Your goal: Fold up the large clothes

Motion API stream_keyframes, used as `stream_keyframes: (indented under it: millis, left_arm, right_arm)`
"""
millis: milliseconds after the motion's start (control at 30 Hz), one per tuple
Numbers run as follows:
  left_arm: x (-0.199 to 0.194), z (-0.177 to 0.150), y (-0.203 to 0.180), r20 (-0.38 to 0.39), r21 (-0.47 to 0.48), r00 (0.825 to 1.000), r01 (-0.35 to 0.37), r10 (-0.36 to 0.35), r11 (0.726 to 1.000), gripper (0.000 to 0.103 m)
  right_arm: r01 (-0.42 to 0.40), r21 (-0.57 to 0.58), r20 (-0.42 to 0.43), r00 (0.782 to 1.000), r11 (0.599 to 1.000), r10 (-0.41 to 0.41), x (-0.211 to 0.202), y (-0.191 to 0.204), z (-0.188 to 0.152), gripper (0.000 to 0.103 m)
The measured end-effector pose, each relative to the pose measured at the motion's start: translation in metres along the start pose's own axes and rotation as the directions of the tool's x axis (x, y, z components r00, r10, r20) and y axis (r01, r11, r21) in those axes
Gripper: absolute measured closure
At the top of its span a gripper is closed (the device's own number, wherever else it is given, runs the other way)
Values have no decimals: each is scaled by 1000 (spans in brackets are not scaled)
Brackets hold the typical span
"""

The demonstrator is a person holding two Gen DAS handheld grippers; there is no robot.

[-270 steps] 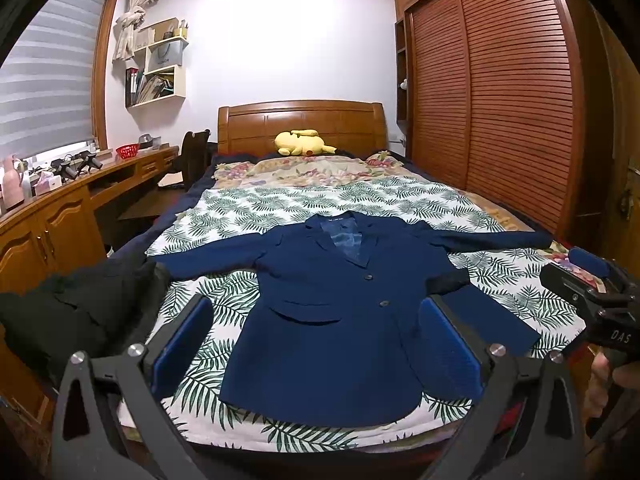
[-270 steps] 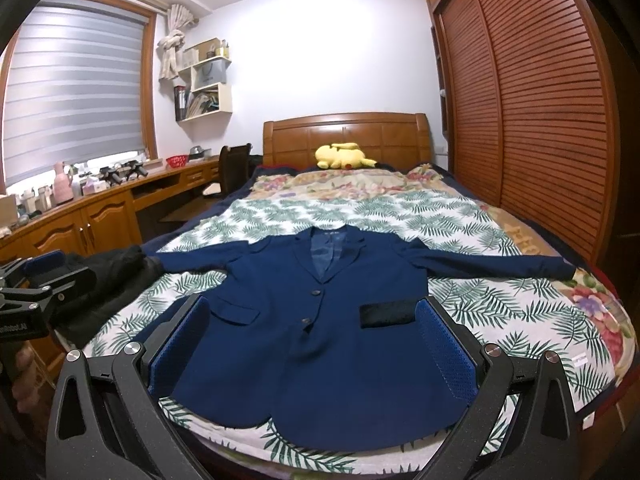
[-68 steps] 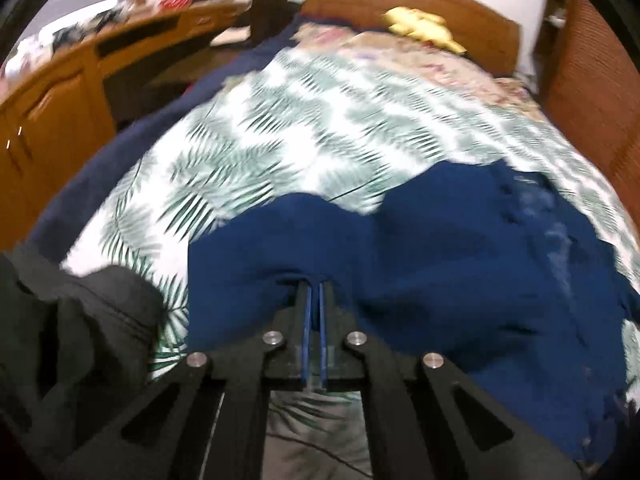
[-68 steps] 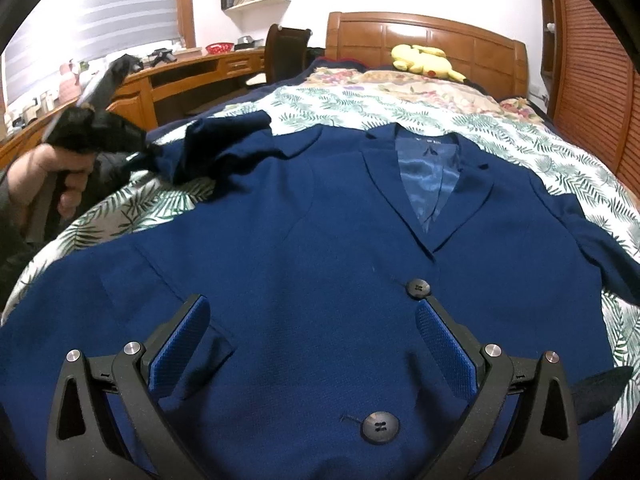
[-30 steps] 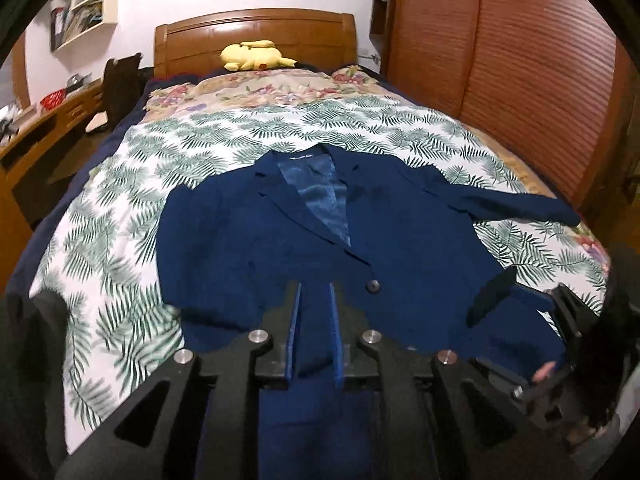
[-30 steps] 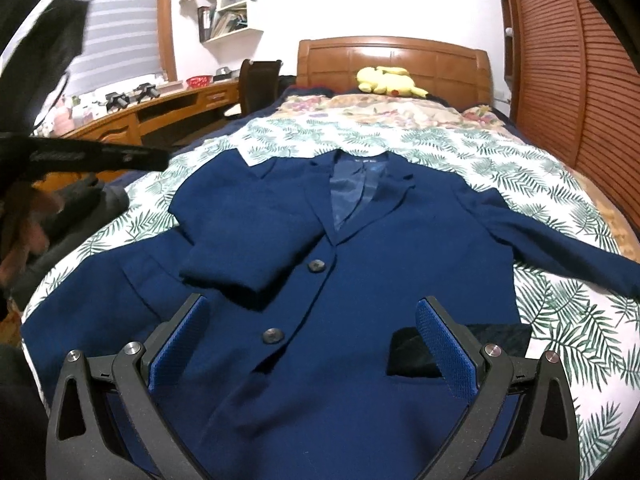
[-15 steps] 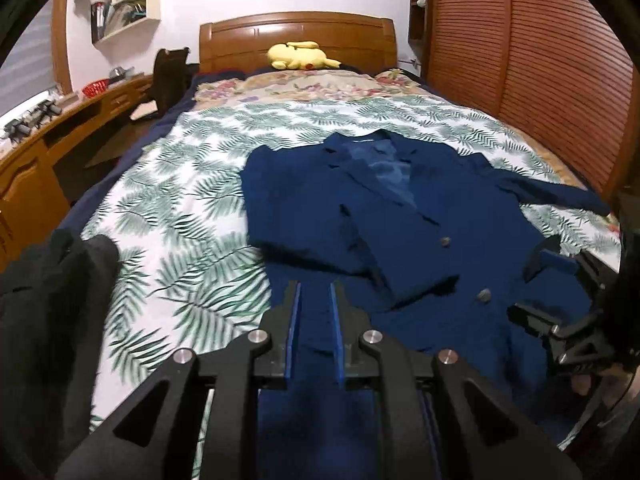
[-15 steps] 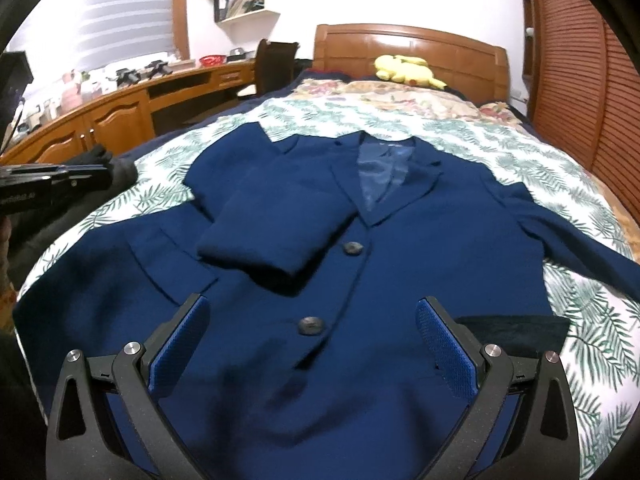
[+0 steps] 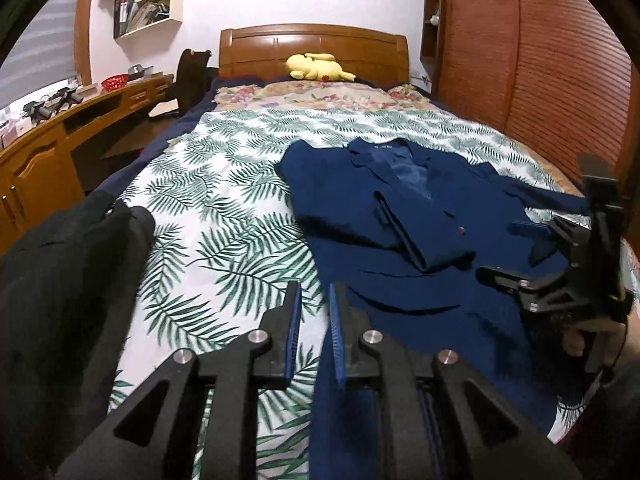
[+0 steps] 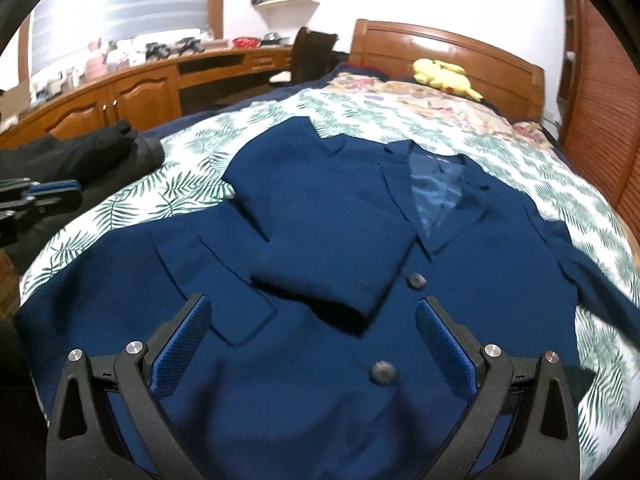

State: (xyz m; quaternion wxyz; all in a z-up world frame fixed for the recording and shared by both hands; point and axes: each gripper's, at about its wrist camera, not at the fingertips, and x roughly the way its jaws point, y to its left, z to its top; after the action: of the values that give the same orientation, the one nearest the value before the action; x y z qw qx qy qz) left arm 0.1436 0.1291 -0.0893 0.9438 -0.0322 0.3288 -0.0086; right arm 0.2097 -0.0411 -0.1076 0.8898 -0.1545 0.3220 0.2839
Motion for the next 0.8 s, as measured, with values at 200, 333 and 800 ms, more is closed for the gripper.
stream_keyframes:
  millis: [200,333,800]
  left_arm:
    - [-13,-2,14,41,-4,999,-4,4,1000,92]
    - [-12,-6,17,38,14,999,-17,17,1000,92]
    - [-15,-2,8,32,26,999,17,-18,1000,92]
  right_arm:
    - [-20,-89,-65,998,996,14,36,21,26,7]
    - [-24,-115,-141,990,993,7,68,27,33,15]
    - [128,-149,-20,991,981,-132,14,-7,37,96]
